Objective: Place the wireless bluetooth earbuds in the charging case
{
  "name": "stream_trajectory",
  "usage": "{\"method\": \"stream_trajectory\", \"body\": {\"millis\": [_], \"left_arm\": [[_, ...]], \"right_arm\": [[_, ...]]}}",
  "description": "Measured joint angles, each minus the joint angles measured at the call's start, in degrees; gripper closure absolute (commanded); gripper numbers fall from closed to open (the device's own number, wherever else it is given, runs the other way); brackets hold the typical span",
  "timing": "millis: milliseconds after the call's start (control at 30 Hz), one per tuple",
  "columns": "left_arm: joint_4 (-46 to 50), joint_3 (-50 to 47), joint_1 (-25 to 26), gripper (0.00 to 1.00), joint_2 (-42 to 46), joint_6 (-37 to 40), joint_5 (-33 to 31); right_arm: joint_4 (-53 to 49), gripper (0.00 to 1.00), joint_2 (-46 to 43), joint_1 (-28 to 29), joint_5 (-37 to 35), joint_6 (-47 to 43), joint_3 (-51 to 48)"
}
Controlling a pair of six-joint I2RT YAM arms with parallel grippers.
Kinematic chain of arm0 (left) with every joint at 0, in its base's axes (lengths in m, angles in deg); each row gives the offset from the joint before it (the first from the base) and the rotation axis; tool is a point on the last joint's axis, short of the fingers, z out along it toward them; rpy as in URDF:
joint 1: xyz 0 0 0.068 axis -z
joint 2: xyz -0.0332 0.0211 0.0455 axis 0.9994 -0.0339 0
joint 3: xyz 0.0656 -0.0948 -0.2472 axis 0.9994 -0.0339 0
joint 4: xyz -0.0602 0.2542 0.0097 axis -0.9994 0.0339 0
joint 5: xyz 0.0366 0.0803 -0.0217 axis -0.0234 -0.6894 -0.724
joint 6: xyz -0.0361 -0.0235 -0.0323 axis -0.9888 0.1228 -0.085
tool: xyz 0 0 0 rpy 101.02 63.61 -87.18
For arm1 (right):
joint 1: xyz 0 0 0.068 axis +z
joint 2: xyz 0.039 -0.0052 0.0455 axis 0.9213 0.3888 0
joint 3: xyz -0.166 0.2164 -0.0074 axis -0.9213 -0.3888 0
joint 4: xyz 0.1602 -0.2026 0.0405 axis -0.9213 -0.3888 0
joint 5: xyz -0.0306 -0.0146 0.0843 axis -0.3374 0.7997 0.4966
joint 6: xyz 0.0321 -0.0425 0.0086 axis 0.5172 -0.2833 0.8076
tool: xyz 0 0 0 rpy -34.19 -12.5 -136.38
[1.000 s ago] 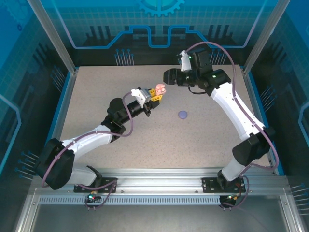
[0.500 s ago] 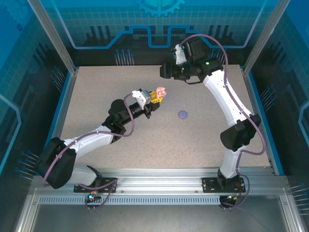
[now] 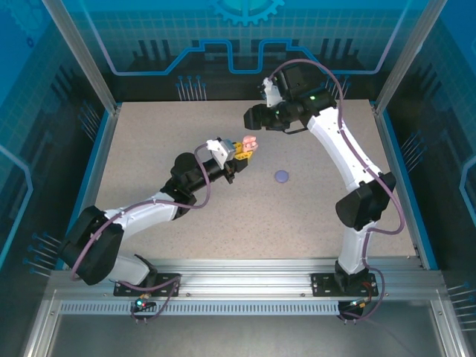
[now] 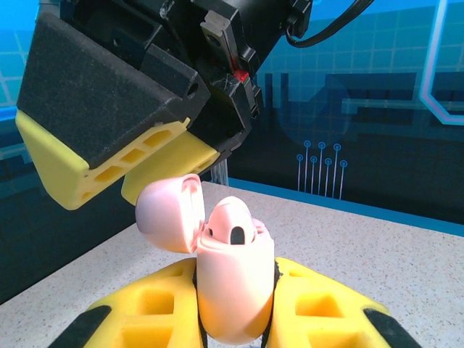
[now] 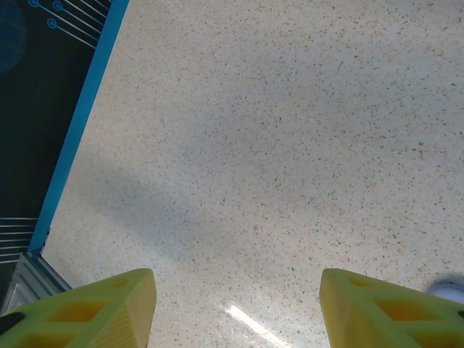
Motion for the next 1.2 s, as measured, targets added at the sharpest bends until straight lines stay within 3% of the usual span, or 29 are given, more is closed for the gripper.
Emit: {"method": "stream_trajectory", "body": {"millis": [367, 800, 1033, 1200], "left_arm": [[-0.8, 0.0, 0.2, 1.00, -1.4, -0.4, -0.4], [-1.3, 0.2, 0.9, 1.00, -2.4, -0.5, -1.6], [-1.1, 0.2, 0.9, 1.00, -2.8, -3.6, -4.3], [2.1, 0.2, 0.9, 1.00, -3.1, -11.3, -7.1]], "right_arm": [[0.7, 0.40, -1.0, 0.6, -0.7, -1.2, -4.4], [3.5, 0.39, -15.0, 0.1, -1.2, -0.9, -18.0], [7.1, 0.36, -22.3, -7.4, -4.2, 5.1, -27.8], [9.3, 0.36, -26.7, -10.6, -5.8, 7.7, -35.9]]}}
